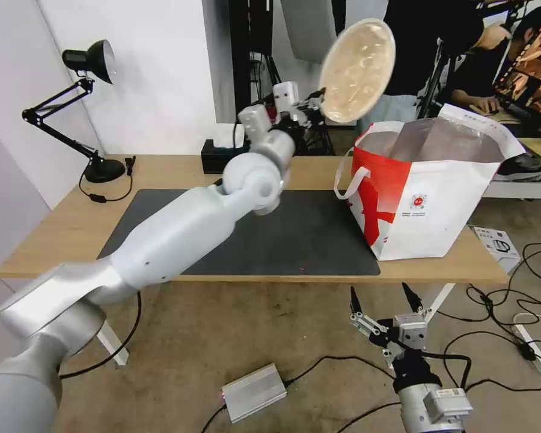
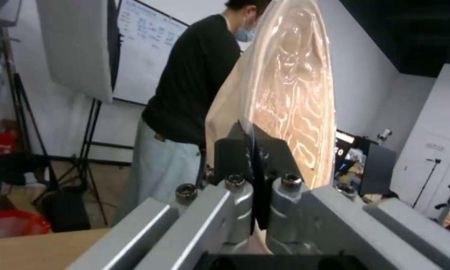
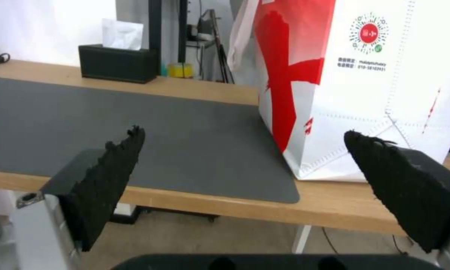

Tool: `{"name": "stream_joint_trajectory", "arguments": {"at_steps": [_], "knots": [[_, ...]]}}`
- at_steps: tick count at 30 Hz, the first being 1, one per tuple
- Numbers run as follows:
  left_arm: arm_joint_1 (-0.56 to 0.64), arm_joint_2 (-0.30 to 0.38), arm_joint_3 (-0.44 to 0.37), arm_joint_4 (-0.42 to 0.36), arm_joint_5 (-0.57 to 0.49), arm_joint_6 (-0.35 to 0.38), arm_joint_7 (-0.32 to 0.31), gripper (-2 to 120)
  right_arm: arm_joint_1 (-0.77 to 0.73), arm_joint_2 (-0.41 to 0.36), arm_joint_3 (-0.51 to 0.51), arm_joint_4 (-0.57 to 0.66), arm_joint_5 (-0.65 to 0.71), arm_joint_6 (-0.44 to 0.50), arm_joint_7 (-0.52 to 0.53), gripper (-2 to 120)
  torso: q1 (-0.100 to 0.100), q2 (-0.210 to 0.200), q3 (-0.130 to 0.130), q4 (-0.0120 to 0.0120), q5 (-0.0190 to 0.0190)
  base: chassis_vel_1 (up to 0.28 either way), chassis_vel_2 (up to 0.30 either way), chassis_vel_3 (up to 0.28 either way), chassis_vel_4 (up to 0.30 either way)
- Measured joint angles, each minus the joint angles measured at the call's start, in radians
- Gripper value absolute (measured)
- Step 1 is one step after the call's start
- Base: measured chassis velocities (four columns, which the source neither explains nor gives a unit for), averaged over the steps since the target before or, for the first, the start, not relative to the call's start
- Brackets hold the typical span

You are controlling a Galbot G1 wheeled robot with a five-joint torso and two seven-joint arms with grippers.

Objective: Pick up the trash from the table and place it into the takeout bag.

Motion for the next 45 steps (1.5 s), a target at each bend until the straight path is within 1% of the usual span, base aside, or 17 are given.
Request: {"name": "stream_joint_trajectory", "arguments": {"at_steps": [5,10,12,18,22,23,27,28,30,32,34,36,39,45], "knots": [[-0.029,-0.040,0.037,0.049,0.000,-0.005,0.016,0,0.000,0.000,0.000,0.000,0.000,0.000,0.000,100,0.000,0.000,0.000,0.0000,0.0000,0.000,0.000,0.000,0.000],[-0.040,-0.065,0.058,0.078,0.003,-0.005,0.023,0,0.000,0.000,0.000,0.000,0.000,0.000,0.000,100,0.000,0.000,0.000,0.0001,-0.0001,0.000,0.000,0.000,0.000],[-0.048,-0.079,0.074,0.103,0.020,-0.005,0.036,0,0.000,0.000,0.000,0.000,0.000,0.000,0.000,100,0.000,0.000,0.000,0.0000,0.0000,0.000,0.000,0.000,0.000],[-0.069,-0.113,0.101,0.134,0.052,-0.006,0.046,0,0.000,0.000,0.000,0.000,0.000,0.000,0.000,100,0.000,0.000,0.000,0.0002,-0.0002,0.000,0.000,0.000,0.000],[-0.090,-0.153,0.145,0.190,0.098,-0.007,0.068,0,0.000,0.000,0.000,0.000,0.000,0.000,0.000,100,0.000,0.000,0.000,0.0001,-0.0001,0.000,0.000,0.000,0.000],[-0.090,-0.153,0.145,0.190,0.098,-0.007,0.068,0,0.000,0.000,0.000,0.000,0.000,0.000,0.000,100,0.000,0.000,0.000,0.0001,-0.0001,0.000,0.000,0.000,0.000],[-0.095,-0.200,0.173,0.264,0.141,-0.009,0.084,0,0.000,0.000,0.000,0.000,0.000,0.000,0.000,100,0.000,0.000,0.000,-0.0001,0.0000,0.000,0.000,0.000,0.000],[-0.095,-0.200,0.173,0.264,0.141,-0.009,0.084,0,0.000,0.000,0.000,0.000,0.000,0.000,0.000,100,0.000,0.000,0.000,-0.0001,0.0000,0.000,0.000,0.000,0.000],[-0.096,-0.225,0.194,0.307,0.170,-0.015,0.096,0,0.000,0.000,0.000,0.000,0.000,0.000,0.000,100,0.000,0.000,0.000,0.0002,-0.0001,0.000,0.000,0.000,0.000],[-0.096,-0.227,0.196,0.311,0.173,-0.016,0.099,0,0.000,0.000,0.000,0.000,0.000,0.000,0.000,100,0.000,0.000,0.000,0.0002,-0.0001,0.000,0.000,0.000,0.000],[-0.096,-0.251,0.213,0.351,0.204,-0.023,0.114,0,0.000,0.000,0.000,0.000,0.000,0.000,0.000,100,0.000,0.000,0.000,0.0000,0.0000,0.000,0.000,0.000,0.000],[-0.096,-0.257,0.219,0.363,0.214,-0.024,0.118,0,0.000,0.000,0.000,0.000,0.000,0.000,0.000,100,0.000,0.000,0.000,-0.0001,0.0000,0.000,0.000,0.000,0.000],[-0.090,-0.269,0.240,0.401,0.262,-0.032,0.136,0,0.000,0.000,0.000,0.000,0.000,0.000,0.000,100,0.000,0.000,0.000,0.0002,-0.0001,0.000,0.000,0.000,0.000],[-0.080,-0.279,0.250,0.429,0.294,-0.040,0.147,0,0.000,0.000,0.000,0.000,0.000,0.000,0.000,100,0.000,0.000,0.000,0.0001,-0.0001,0.000,0.000,0.000,0.000]]}}
